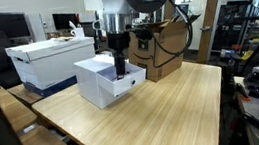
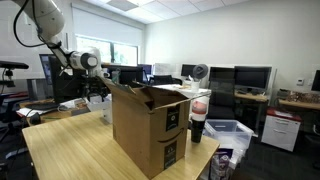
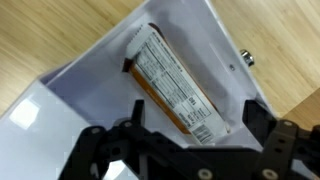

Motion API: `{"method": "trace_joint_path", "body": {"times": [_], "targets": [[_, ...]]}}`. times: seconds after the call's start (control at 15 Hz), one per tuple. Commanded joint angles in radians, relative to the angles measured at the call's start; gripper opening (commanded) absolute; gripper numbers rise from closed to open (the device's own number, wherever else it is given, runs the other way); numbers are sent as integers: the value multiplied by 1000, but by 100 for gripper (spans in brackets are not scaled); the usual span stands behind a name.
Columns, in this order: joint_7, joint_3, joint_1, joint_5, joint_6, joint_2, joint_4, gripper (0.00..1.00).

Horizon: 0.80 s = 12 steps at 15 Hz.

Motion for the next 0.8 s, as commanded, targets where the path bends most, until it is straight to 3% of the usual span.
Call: {"method": "trace_joint_path", "body": {"times": [0.0,0.47,0.53,0.6,0.73], "targets": [[44,11,-13,37,7,-16,-18,100],[79,10,-13,53,35,-3,-27,100],[83,9,-13,55,38,0,-24,92],[84,8,-13,55,40,0,-23,74],[87,7,-13,53,45,2,-21,71]]}}
